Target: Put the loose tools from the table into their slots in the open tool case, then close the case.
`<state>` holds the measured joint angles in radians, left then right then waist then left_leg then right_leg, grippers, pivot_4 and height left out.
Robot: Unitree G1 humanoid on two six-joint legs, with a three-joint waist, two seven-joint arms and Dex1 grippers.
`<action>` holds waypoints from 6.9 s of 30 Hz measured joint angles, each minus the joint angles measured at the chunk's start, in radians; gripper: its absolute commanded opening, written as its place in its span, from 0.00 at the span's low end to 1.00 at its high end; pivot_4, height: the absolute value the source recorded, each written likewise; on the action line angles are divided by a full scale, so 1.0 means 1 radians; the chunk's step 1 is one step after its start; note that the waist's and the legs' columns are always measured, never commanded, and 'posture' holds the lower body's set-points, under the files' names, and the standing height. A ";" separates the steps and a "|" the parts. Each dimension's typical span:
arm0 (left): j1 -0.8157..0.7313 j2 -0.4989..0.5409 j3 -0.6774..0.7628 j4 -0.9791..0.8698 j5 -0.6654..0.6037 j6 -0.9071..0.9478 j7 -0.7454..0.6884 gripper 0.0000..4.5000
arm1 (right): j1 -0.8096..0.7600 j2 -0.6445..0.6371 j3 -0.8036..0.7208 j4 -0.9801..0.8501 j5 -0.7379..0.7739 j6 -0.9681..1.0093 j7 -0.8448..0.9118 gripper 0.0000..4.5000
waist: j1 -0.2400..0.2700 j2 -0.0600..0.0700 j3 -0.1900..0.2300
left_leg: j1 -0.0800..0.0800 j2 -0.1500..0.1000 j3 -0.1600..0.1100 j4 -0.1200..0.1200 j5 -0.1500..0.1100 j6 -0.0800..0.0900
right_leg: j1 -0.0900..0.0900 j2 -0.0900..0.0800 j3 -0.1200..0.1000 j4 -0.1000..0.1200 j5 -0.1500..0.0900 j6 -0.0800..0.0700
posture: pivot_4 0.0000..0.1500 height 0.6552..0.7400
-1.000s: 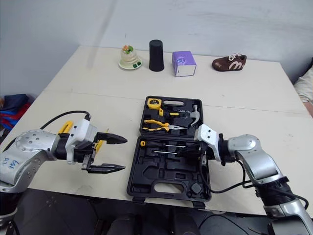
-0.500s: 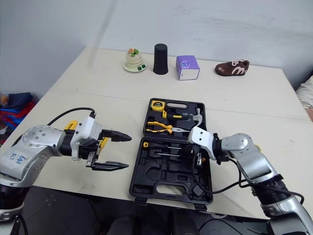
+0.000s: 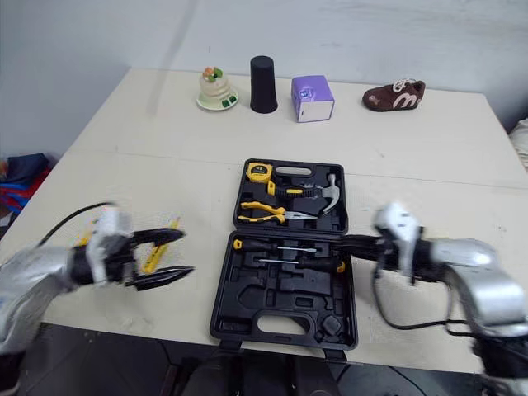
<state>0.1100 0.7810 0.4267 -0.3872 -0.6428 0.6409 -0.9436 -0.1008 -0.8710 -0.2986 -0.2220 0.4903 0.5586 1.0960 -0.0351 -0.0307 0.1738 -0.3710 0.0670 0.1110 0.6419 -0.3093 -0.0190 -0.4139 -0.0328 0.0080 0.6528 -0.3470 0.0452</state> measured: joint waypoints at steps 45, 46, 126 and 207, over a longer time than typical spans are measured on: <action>-0.196 -0.154 -0.068 -0.169 -0.005 0.651 0.762 1.00 | -0.106 -0.146 -0.054 -0.352 0.517 0.264 -0.022 0.99 | -0.004 -0.001 0.009 | 0.001 -0.004 0.000 0.002 0.009 0.002 | 0.005 -0.004 0.000 -0.004 0.013 0.008 | 1.00 0.98; -0.216 -0.154 -0.085 -0.155 0.005 0.650 0.767 1.00 | -0.123 -0.139 -0.030 -0.353 0.515 0.257 -0.022 0.99 | 0.000 0.000 0.009 | 0.001 -0.004 0.000 0.004 0.009 0.003 | 0.005 -0.004 0.000 -0.003 0.013 0.007 | 1.00 0.98; -0.618 -0.245 -0.722 0.288 0.368 -0.216 -0.143 0.01 | 0.235 -0.144 -0.101 -0.399 0.378 0.183 -0.041 1.00 | 0.007 -0.003 0.013 | 0.000 -0.004 -0.003 0.009 0.015 0.001 | 0.006 0.002 0.002 0.004 0.014 0.009 | 1.00 0.98; -0.205 0.134 -0.025 0.504 0.290 0.063 0.291 0.30 | -0.233 -0.160 0.011 -0.253 0.517 0.254 0.031 1.00 | -0.002 0.002 0.012 | 0.003 -0.006 0.000 -0.005 0.010 0.003 | 0.001 -0.010 -0.004 0.001 0.009 0.003 | 1.00 0.98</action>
<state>-0.0946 0.9152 0.4019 0.1164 -0.3524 0.7038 -0.6522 -0.3338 -1.0311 -0.2880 -0.4750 1.0068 0.8131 1.1269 -0.0367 -0.0283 0.1857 -0.3679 0.0614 0.1110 0.6367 -0.2994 -0.0164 -0.4124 -0.0424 0.0044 0.6538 -0.3382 0.0485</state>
